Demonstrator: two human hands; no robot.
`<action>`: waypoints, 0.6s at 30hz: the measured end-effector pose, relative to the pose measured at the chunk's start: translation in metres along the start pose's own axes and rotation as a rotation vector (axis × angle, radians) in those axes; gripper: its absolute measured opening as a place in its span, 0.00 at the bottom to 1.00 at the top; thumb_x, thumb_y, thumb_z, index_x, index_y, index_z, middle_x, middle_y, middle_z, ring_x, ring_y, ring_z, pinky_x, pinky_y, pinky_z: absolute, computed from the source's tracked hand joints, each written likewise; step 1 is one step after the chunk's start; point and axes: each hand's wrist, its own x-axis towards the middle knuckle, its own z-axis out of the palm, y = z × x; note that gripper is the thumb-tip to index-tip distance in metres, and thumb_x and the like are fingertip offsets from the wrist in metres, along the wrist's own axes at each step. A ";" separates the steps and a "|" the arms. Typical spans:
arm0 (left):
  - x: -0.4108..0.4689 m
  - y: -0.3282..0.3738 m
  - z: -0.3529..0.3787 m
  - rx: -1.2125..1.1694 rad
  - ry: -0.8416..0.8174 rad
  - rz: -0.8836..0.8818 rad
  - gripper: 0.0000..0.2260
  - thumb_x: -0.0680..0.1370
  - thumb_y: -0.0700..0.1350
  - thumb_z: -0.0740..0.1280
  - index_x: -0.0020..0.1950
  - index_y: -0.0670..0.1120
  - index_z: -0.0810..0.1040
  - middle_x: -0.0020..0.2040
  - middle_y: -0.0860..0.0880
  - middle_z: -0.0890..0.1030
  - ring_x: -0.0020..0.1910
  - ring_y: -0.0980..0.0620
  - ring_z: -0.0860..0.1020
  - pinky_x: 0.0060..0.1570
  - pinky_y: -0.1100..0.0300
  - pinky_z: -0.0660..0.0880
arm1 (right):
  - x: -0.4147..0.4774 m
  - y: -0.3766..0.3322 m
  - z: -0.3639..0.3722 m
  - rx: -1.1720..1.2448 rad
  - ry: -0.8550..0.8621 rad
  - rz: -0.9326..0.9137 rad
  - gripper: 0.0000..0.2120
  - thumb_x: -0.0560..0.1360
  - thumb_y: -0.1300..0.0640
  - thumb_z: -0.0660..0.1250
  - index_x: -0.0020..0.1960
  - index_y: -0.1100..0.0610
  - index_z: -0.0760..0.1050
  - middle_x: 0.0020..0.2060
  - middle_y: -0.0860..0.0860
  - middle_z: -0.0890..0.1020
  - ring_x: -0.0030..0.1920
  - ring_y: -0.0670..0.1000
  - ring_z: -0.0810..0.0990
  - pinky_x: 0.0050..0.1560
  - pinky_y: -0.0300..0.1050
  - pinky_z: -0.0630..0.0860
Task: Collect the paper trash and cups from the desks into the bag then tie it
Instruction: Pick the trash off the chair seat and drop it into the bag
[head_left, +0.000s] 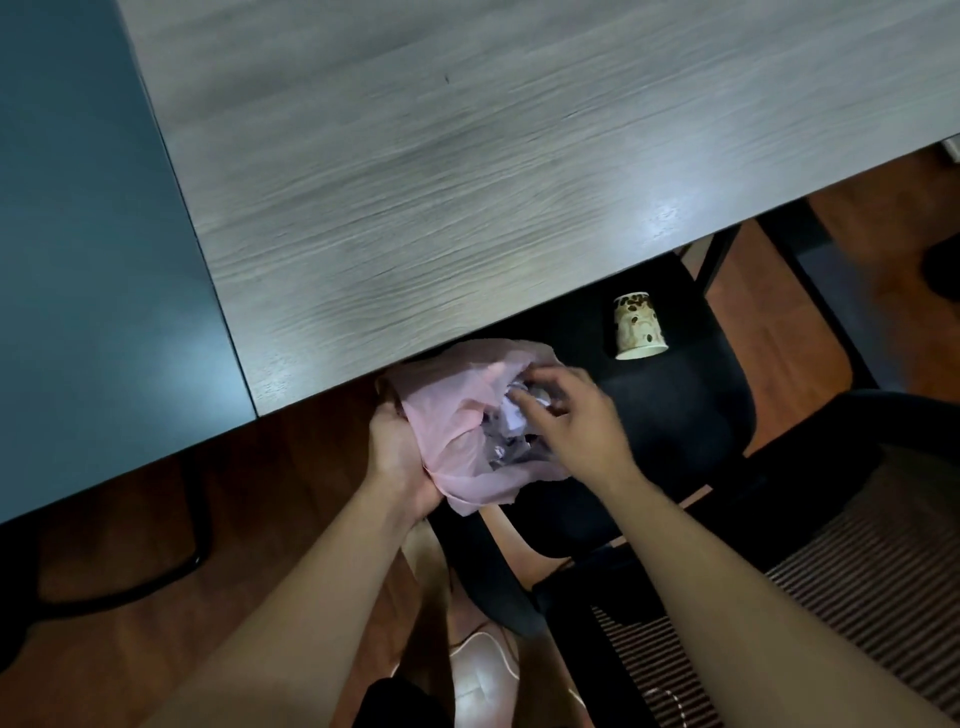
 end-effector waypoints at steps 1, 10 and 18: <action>0.002 0.000 -0.003 0.001 0.006 0.006 0.30 0.89 0.55 0.47 0.60 0.39 0.84 0.52 0.35 0.88 0.44 0.40 0.89 0.45 0.51 0.84 | 0.003 0.001 -0.010 -0.027 0.059 -0.020 0.09 0.81 0.45 0.76 0.57 0.48 0.85 0.53 0.46 0.84 0.49 0.41 0.85 0.50 0.36 0.81; 0.008 0.000 -0.013 0.041 -0.017 -0.005 0.30 0.88 0.56 0.49 0.68 0.37 0.81 0.59 0.33 0.85 0.56 0.36 0.84 0.60 0.44 0.79 | 0.084 0.028 -0.094 -0.483 0.197 0.290 0.34 0.81 0.47 0.69 0.80 0.64 0.65 0.71 0.71 0.69 0.73 0.72 0.68 0.72 0.62 0.69; 0.016 -0.002 -0.019 0.083 -0.055 0.018 0.33 0.85 0.57 0.52 0.78 0.33 0.73 0.76 0.27 0.73 0.70 0.31 0.76 0.79 0.34 0.64 | 0.131 0.068 -0.080 -0.534 0.098 0.561 0.43 0.82 0.43 0.72 0.87 0.59 0.56 0.80 0.66 0.66 0.80 0.67 0.66 0.77 0.62 0.69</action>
